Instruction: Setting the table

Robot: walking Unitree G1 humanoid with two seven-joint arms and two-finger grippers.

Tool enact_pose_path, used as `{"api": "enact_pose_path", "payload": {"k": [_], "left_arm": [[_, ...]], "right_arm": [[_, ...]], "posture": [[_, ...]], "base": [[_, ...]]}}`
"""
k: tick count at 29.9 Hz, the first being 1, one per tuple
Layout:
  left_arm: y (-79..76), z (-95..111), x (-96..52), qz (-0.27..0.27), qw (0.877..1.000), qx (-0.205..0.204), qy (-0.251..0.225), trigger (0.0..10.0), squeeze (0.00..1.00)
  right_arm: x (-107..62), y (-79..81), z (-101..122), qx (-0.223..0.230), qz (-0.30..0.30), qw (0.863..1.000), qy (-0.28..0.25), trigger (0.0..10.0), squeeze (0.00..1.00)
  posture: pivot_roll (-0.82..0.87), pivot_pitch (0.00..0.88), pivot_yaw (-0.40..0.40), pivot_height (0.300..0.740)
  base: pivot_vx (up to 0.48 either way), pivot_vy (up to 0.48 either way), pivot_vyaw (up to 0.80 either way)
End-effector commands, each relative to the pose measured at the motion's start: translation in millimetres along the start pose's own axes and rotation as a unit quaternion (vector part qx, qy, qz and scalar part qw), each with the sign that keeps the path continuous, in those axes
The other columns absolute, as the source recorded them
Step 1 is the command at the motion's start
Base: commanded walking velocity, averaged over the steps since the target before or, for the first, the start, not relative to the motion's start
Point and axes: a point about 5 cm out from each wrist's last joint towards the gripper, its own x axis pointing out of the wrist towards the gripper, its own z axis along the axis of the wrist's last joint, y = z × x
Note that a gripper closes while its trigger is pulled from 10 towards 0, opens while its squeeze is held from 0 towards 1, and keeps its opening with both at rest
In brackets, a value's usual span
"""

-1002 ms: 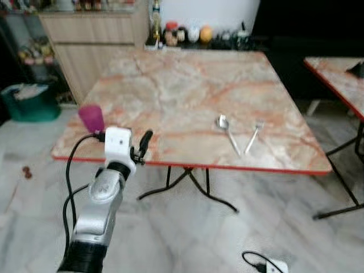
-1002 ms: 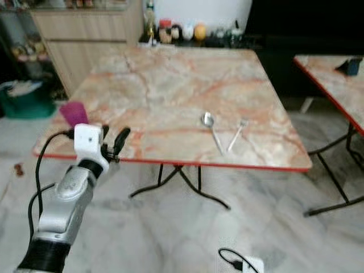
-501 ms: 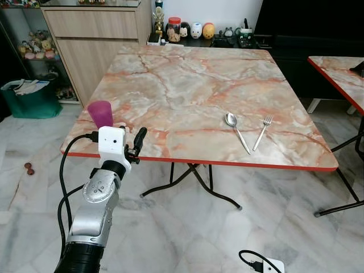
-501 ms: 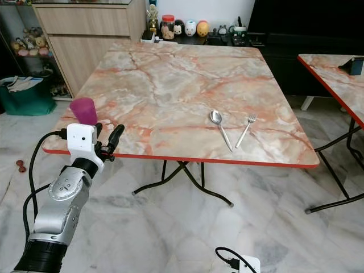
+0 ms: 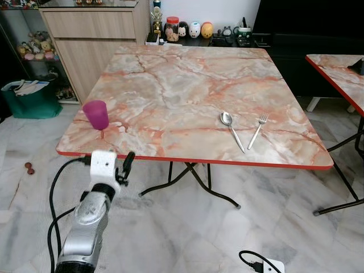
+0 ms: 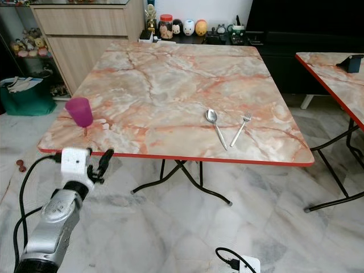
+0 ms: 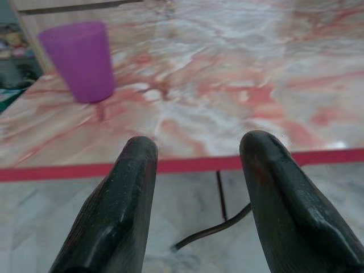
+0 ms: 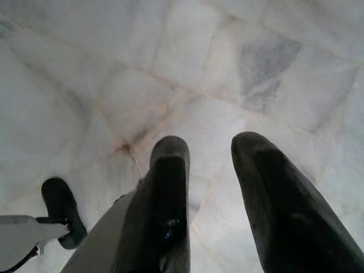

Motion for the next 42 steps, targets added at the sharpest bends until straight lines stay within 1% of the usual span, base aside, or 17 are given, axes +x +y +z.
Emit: {"api": "enact_pose_path", "payload": {"k": [1,5,6,11,12,13,14,16,18,20,22,26,27,28,32,38,42], "left_arm": [[10.8,-11.3,-8.9,0.017,1.000,0.011,0.014,10.0,0.00],[25.7,-24.0,-21.5,0.050,0.998,0.028,0.026,10.0,0.00],[36.4,-39.9,-31.6,0.069,0.995,0.039,0.052,10.0,0.00],[48.0,-63.5,-43.6,0.090,0.989,0.049,0.103,10.0,0.00],[49.0,-71.3,-45.9,0.089,0.987,0.049,0.124,10.0,0.00],[48.7,-92.2,-51.8,0.075,0.977,0.064,0.187,10.0,0.00],[48.7,-92.2,-51.8,0.075,0.977,0.064,0.187,10.0,0.00],[46.8,-105.1,-56.2,0.068,0.972,0.058,0.219,10.0,0.00],[37.1,-121.0,-60.0,0.038,0.963,0.033,0.265,10.0,0.00],[24.0,-136.7,-64.2,-0.004,0.948,0.028,0.317,10.0,0.00],[12.4,-148.1,-67.5,-0.028,0.935,0.043,0.351,10.0,0.00],[8.5,-151.9,-68.2,-0.027,0.930,0.041,0.364,10.0,0.00],[2.0,-159.1,-71.6,-0.029,0.918,0.033,0.394,10.0,0.00],[-0.9,-162.2,-73.7,-0.033,0.912,0.029,0.408,10.0,0.00],[-7.7,-164.5,-74.4,-0.060,0.908,0.027,0.413,10.0,0.00],[-12.4,-169.5,-79.0,-0.037,0.902,0.003,0.430,10.0,0.00],[-18.5,-168.9,-77.0,-0.058,0.902,0.003,0.427,10.0,0.00]], "right_arm": [[-1.0,-2.3,-3.8,0.004,-0.005,1.000,0.005,10.0,0.00],[-1.2,-2.2,-4.3,0.003,-0.005,1.000,0.006,10.0,0.00],[-1.2,-2.3,-4.5,0.003,-0.005,1.000,0.006,10.0,0.00],[-1.3,-2.5,-4.7,0.002,-0.005,1.000,0.007,10.0,0.00],[-1.3,-2.5,-4.7,0.002,-0.005,1.000,0.007,10.0,0.00],[-1.4,-2.3,-4.9,0.002,-0.006,1.000,0.007,10.0,0.00],[-1.4,-2.3,-4.9,0.002,-0.006,1.000,0.007,10.0,0.00],[-1.3,-2.4,-4.9,0.003,-0.007,1.000,0.007,10.0,0.00],[-1.3,-2.7,-4.6,0.002,-0.008,1.000,0.007,10.0,0.00],[-1.2,-2.8,-4.4,0.002,-0.010,1.000,0.006,10.0,0.00],[-1.3,-3.9,-4.3,0.008,-0.017,1.000,0.005,10.0,0.00],[-1.4,-4.6,-4.0,0.014,-0.022,1.000,0.002,10.0,0.00],[-1.4,-4.9,-3.6,0.016,-0.023,1.000,0.001,10.0,0.00],[-1.4,-4.8,-3.6,0.016,-0.023,1.000,0.000,10.0,0.00],[-1.7,-5.1,-4.1,0.019,-0.023,1.000,-0.002,10.0,0.00],[-1.4,-4.5,-5.1,0.017,-0.020,1.000,0.007,10.0,0.00],[-1.5,-3.1,-6.1,0.020,-0.017,1.000,0.012,10.0,0.00]], "posture": [[0.06,0.000,-0.014,0.740],[0.06,0.000,-0.014,0.740],[0.06,0.000,-0.015,0.740],[0.06,0.000,-0.014,0.740],[0.06,0.000,-0.013,0.740],[0.06,0.000,-0.011,0.740],[0.06,0.000,-0.011,0.740],[0.06,0.000,-0.016,0.740],[0.06,0.000,-0.017,0.740],[0.06,0.000,-0.019,0.740],[0.05,0.000,-0.023,0.740],[0.05,0.000,-0.024,0.740],[0.03,0.000,-0.019,0.740],[0.02,0.000,-0.018,0.740],[0.02,0.000,-0.019,0.740],[0.05,0.000,-0.025,0.740],[0.04,0.000,-0.022,0.740]], "base": [[0.000,0.000,0.00],[0.000,0.000,0.00],[0.000,0.000,0.00],[0.000,0.000,0.00],[0.000,0.000,0.00],[0.000,0.000,0.00],[0.000,0.000,0.00],[0.000,0.000,0.00],[0.000,0.000,0.00],[0.000,0.000,0.00],[0.000,0.000,0.00],[0.000,0.000,0.00],[0.000,0.000,0.00],[0.000,0.000,0.00],[0.000,0.000,0.00],[0.000,0.000,0.00],[0.000,0.000,0.00]]}}
